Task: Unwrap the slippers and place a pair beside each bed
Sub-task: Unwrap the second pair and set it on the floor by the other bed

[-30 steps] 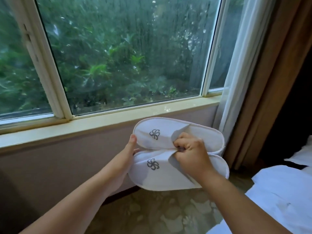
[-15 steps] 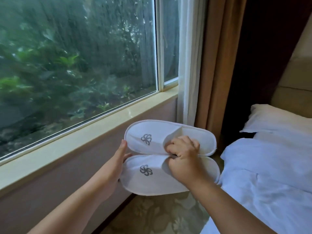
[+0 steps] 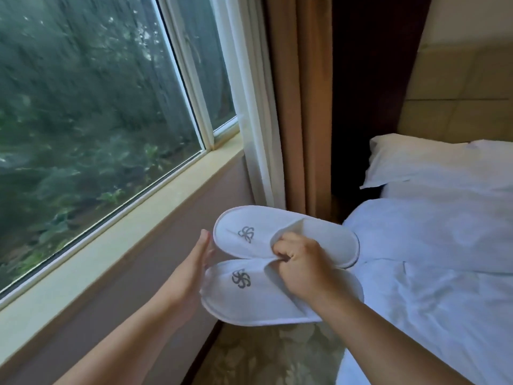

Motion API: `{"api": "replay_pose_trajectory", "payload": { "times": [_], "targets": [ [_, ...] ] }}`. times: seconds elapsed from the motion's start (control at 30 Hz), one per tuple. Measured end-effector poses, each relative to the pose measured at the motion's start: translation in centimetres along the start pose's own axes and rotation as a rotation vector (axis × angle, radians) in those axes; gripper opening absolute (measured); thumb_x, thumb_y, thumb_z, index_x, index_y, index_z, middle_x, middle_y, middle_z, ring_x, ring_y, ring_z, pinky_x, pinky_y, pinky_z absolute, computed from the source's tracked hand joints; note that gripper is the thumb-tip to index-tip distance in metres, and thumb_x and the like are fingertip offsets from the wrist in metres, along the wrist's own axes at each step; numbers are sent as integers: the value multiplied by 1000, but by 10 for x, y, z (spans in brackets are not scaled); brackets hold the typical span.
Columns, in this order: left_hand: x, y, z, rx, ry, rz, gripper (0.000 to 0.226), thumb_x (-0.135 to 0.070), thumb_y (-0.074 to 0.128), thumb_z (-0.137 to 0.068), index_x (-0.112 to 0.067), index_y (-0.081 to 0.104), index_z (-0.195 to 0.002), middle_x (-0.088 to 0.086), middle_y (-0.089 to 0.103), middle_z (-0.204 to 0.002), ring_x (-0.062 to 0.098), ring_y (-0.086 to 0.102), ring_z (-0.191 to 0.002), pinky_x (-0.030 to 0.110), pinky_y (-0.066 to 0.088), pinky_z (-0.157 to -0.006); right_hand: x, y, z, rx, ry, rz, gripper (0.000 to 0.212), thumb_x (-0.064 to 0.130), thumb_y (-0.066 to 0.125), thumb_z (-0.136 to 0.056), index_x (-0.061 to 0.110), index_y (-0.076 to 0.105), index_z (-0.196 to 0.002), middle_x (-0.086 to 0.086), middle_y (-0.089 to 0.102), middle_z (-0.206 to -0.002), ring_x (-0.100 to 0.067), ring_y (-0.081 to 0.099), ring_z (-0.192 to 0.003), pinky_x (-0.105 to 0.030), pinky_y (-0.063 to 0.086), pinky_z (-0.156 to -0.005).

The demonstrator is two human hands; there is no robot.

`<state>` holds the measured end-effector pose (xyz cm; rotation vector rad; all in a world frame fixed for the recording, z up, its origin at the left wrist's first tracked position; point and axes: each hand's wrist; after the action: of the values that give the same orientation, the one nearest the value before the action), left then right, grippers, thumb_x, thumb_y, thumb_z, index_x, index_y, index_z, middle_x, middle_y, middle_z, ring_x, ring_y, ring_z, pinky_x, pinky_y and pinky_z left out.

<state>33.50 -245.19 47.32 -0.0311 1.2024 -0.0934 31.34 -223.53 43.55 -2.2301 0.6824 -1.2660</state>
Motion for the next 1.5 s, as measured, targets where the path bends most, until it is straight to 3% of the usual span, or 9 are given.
{"api": "replay_pose_trajectory", "payload": {
  "times": [0.13,0.2,0.27,0.3,0.53,0.8,1.03,1.37,1.5],
  "targets": [
    [0,37,-47,215,23,-59,46,-75,34,-79,-49,66,-100,-37,70,-87,-18,65,-79,7,51,-56,-45,-17,9,-14,161,114,23,14,47,-65,37,44,-68,21,48,-77,-16,41,-59,-23,31,-50],
    [2,54,-68,295,6,-59,56,-86,40,-72,-57,67,-112,-37,65,-111,-14,59,-107,14,52,-83,-64,-24,15,-40,271,151,15,17,47,-65,30,48,-73,15,49,-79,-17,47,-62,-25,38,-53],
    [5,66,-92,308,-35,-76,90,-96,44,-61,-49,48,-138,-25,47,-144,3,37,-139,39,32,-114,-81,-28,20,-63,383,184,13,18,47,-65,24,50,-77,7,49,-77,-20,52,-65,-30,45,-58],
    [8,71,-105,334,-49,-92,93,-98,44,-59,-49,46,-138,-20,40,-151,9,30,-144,48,23,-118,-87,-29,20,-73,432,200,12,18,48,-65,25,51,-75,5,49,-73,-21,52,-64,-31,46,-58],
    [22,66,-179,518,-75,-126,97,-94,39,-68,-42,31,-150,-12,31,-159,17,19,-149,54,13,-119,-107,12,3,-115,626,312,14,23,56,-62,26,42,-61,0,31,-53,-17,31,-48,-26,30,-45],
    [41,21,-257,664,-186,-135,79,-87,32,-77,-47,37,-145,-12,29,-159,16,18,-149,50,13,-119,-124,86,-24,-43,802,315,11,5,57,-67,11,49,-70,-2,38,-56,-19,38,-53,-27,33,-50],
    [83,23,-307,602,-360,-168,94,-87,35,-77,-35,23,-155,-5,30,-161,23,18,-150,57,14,-119,-153,128,-26,-85,867,321,14,14,57,-72,23,50,-81,-1,62,-69,-25,61,-67,-37,55,-61],
    [185,66,-350,430,-553,-253,87,-86,33,-80,-39,27,-153,-1,30,-161,24,21,-149,62,11,-115,-250,181,22,-94,834,71,21,-15,58,-70,2,69,-77,0,56,-86,-18,56,-77,-26,44,-69],
    [232,78,-362,315,-655,-222,87,-86,37,-78,-40,31,-152,-2,33,-159,23,22,-148,65,19,-111,-293,212,54,-6,856,-17,17,-9,58,-72,6,66,-78,-3,58,-89,-23,59,-78,-41,53,-74]
  ]
}}
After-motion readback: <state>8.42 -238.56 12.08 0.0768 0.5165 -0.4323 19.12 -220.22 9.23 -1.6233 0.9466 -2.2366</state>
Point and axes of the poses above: each hand's wrist, its own z-axis away from the middle knuckle, its own y-axis out of the palm, x = y × z
